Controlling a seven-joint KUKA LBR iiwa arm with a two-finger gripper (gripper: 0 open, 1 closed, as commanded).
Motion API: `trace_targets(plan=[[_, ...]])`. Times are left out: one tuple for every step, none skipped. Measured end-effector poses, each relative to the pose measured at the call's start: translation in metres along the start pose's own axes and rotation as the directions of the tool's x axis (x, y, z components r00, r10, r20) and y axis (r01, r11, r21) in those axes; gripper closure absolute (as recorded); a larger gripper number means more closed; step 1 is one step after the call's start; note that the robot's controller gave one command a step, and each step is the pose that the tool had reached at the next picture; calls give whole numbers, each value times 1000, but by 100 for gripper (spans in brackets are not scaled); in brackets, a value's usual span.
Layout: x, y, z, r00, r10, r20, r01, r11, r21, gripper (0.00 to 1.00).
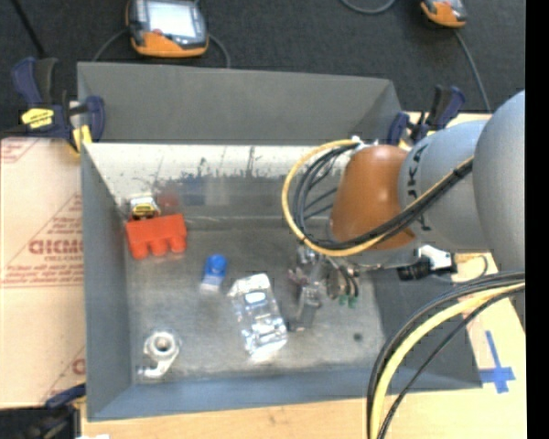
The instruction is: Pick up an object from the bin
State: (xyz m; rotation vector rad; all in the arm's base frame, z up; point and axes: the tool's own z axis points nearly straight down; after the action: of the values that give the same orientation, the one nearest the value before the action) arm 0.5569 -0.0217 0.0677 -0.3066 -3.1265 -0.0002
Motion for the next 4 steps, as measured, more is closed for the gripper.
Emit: trace_targets(plan=[[-1, 0, -1, 1000, -1, 3, 1, 1000, 0, 0], [-2, 0, -2, 1000, -1, 6, 1, 1000, -1, 0], [7, -9, -3, 979, 202, -2, -202, 979, 0, 0], [6, -10, -3, 980, 201, 0, -201, 980, 0, 0]])
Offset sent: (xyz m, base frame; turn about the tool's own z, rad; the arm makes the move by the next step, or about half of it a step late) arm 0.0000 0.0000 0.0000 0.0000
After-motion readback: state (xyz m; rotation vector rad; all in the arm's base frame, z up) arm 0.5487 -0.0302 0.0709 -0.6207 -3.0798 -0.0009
